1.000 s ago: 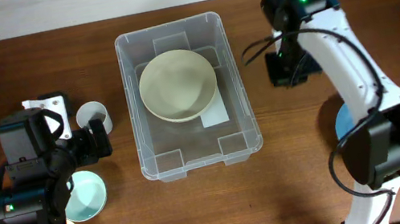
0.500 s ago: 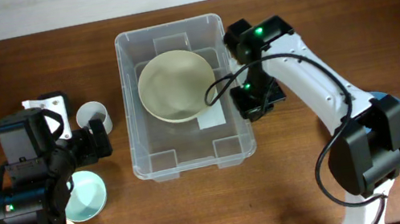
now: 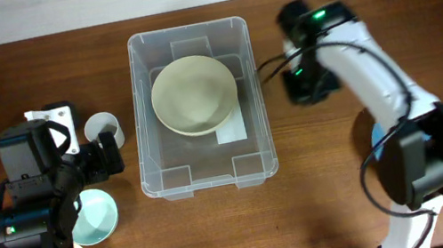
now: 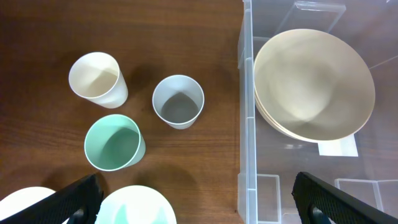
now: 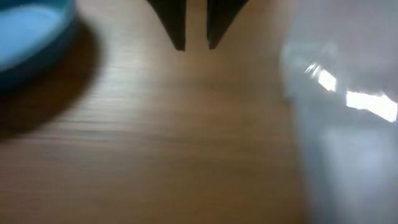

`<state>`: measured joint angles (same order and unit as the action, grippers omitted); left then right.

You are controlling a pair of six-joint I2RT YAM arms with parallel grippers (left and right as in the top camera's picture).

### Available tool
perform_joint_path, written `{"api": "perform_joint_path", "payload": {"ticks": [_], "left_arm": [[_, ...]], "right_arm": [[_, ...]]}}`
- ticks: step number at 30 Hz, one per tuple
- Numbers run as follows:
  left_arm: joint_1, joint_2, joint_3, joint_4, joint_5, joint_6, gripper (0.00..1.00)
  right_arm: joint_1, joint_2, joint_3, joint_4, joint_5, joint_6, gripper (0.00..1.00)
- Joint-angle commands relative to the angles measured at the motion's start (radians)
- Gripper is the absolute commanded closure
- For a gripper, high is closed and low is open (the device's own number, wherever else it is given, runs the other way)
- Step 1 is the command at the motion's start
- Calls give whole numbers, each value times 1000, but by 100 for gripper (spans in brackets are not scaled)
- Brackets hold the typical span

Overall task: Pack container
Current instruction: 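Release the stacked bowl and withdraw right gripper from the container, then move right gripper to the blue bowl and grasp its rim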

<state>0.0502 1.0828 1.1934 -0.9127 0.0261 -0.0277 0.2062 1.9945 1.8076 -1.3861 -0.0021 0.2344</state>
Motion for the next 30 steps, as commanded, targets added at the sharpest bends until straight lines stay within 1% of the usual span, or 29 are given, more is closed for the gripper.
{"api": "perform_joint_path", "payload": {"ticks": [1, 2, 3, 4, 5, 7, 10, 16, 19, 22, 25, 27, 30], "left_arm": [[3, 2, 23, 3, -7, -10, 0], [3, 2, 23, 3, -7, -10, 0], [3, 2, 23, 3, -7, -10, 0], [3, 2, 23, 3, -7, -10, 0], [3, 2, 23, 3, -7, -10, 0], [3, 2, 23, 3, -7, -10, 0], [3, 2, 23, 3, -7, -10, 0], [3, 2, 23, 3, -7, -10, 0], [3, 2, 23, 3, -7, -10, 0], [3, 2, 23, 3, -7, -10, 0], [3, 2, 23, 3, -7, -10, 0], [3, 2, 23, 3, -7, -10, 0], [3, 2, 23, 3, -7, -10, 0]], "right_arm": [[-130, -115, 80, 32, 167, 117, 80], [-173, -152, 83, 59, 167, 126, 61], [-197, -174, 83, 71, 164, 139, 50], [-230, -200, 83, 83, 162, 151, 36], [-268, -229, 83, 91, 146, 153, 32], [-343, -279, 83, 87, 94, 151, 32], [-432, -335, 82, 39, 40, 152, 32], [-572, -455, 63, -119, 34, 201, 33], [-635, -547, 18, -148, 31, 210, 33], [-705, -671, -71, -146, 31, 221, 32], [-771, -769, -185, -114, 32, 233, 21], [-822, -825, -299, -68, 29, 250, 13], [-904, -867, -486, 17, -33, 250, 8]]}}
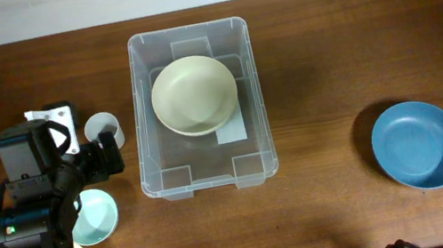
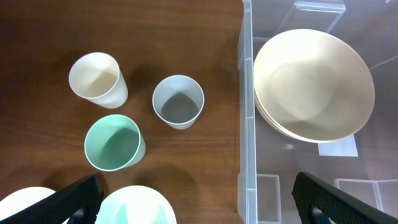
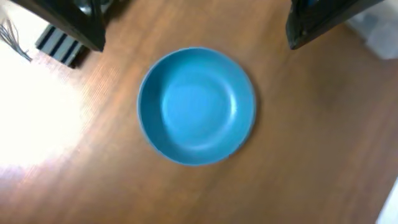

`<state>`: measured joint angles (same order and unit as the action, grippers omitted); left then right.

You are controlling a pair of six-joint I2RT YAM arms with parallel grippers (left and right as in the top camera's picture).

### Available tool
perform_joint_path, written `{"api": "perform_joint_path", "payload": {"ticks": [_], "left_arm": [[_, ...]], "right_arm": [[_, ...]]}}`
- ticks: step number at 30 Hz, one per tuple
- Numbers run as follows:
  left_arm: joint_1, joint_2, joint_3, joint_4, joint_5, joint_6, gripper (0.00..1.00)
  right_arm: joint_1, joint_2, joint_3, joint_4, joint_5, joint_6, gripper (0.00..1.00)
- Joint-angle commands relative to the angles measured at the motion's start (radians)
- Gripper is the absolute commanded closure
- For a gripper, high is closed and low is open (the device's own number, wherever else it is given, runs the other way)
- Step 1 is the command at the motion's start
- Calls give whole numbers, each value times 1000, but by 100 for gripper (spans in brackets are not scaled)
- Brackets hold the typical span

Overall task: Pack container
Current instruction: 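Move right gripper to the blue bowl and grasp its rim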

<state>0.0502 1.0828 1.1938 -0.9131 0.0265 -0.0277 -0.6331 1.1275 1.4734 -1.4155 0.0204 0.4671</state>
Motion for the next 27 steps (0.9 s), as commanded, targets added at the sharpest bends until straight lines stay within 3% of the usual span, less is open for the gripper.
{"api": "perform_joint_path", "payload": {"ticks": [1, 10, 21, 27], "left_arm": [[3, 2, 22, 3, -7, -10, 0], [3, 2, 22, 3, -7, -10, 0], [3, 2, 22, 3, -7, -10, 0], [3, 2, 22, 3, -7, -10, 0]], "right_arm": [[-89, -1, -203, 72, -85, 17, 8], [-282, 58, -608, 322, -235, 17, 9], [-303, 134, -839, 623, -266, 16, 9], [-303, 240, -879, 784, -364, -26, 12]]}}
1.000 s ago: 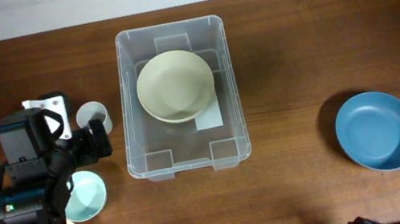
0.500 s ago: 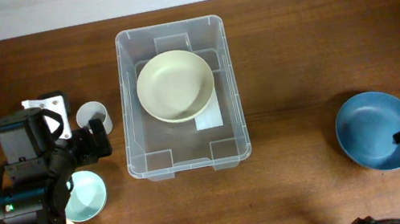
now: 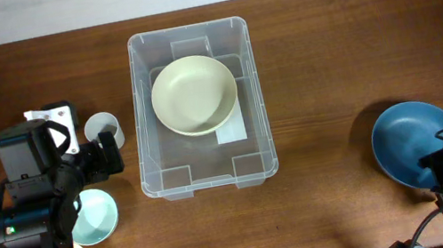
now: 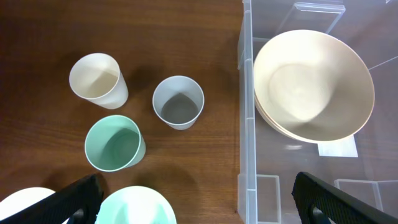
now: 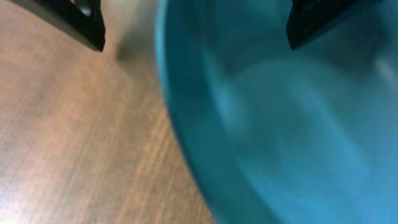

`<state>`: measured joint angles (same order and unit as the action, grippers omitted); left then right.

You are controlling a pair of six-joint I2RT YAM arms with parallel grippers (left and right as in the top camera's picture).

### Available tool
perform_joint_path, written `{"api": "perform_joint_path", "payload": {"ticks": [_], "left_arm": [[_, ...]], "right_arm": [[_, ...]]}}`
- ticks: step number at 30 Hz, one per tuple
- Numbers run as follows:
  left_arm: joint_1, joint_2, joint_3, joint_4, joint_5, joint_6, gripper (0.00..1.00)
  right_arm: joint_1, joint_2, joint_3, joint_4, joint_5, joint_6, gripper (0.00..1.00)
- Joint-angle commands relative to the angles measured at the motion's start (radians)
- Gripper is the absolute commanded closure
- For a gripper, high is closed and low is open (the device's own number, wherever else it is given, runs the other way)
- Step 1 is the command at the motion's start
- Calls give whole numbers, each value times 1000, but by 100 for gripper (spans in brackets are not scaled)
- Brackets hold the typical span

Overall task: Pack container
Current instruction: 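Move right gripper to the blue bowl and grasp its rim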

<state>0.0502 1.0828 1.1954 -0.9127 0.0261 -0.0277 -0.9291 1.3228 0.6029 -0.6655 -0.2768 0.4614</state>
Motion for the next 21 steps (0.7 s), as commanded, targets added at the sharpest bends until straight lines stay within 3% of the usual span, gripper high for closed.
{"api": "perform_joint_path", "payload": {"ticks": [1, 5, 9, 18, 21], "left_arm": [[3, 2, 21, 3, -6, -10, 0], [3, 2, 21, 3, -6, -10, 0], [3, 2, 21, 3, -6, -10, 0], [3, 2, 21, 3, -6, -10, 0], [3, 2, 21, 3, -6, -10, 0]], "right_arm": [[-7, 61, -8, 46, -75, -20, 12], [-7, 131, -8, 82, -87, -35, 13], [-7, 194, -8, 101, -87, -35, 21], [-7, 232, -8, 101, -87, -35, 59], [-7, 232, -8, 101, -87, -35, 64]]}}
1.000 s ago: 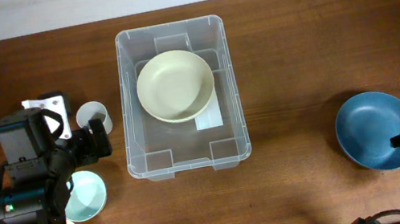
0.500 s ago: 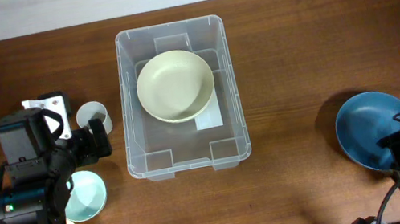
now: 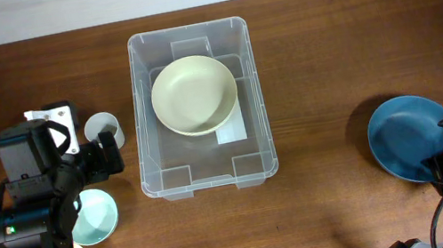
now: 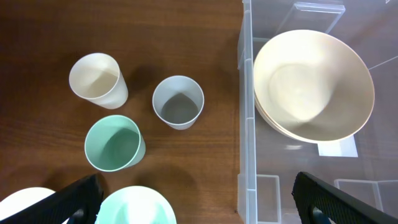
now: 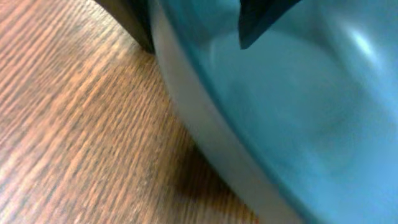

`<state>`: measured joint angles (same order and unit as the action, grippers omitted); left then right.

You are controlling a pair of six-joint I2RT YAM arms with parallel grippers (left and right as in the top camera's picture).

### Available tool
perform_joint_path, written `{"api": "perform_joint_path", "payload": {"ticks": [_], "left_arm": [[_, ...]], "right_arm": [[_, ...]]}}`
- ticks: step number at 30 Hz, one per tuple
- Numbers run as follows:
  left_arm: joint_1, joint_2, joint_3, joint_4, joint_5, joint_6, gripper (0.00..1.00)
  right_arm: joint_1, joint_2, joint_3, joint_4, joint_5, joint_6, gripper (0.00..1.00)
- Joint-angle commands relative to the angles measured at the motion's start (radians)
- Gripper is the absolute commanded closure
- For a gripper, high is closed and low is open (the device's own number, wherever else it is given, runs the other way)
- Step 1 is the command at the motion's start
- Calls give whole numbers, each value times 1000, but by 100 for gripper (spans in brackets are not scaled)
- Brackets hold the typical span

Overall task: Pack container
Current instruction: 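Move right gripper to the blue bowl and grasp its rim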

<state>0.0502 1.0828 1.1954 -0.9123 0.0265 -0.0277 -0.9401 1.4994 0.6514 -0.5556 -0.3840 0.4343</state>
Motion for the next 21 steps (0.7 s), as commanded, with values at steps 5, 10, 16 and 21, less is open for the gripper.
{"api": "perform_joint_path", "payload": {"ticks": [5, 10, 16, 21], "left_arm": [[3, 2, 21, 3, -7, -10, 0], [3, 2, 21, 3, -7, -10, 0], [3, 2, 21, 3, -7, -10, 0], [3, 2, 21, 3, -7, -10, 0]], "right_arm": [[4, 55, -57, -11, 20, -8, 72], [4, 55, -57, -12, 17, -8, 82], [4, 55, -56, -8, -21, -8, 96], [27, 37, 6, -40, -101, -11, 96]]}}
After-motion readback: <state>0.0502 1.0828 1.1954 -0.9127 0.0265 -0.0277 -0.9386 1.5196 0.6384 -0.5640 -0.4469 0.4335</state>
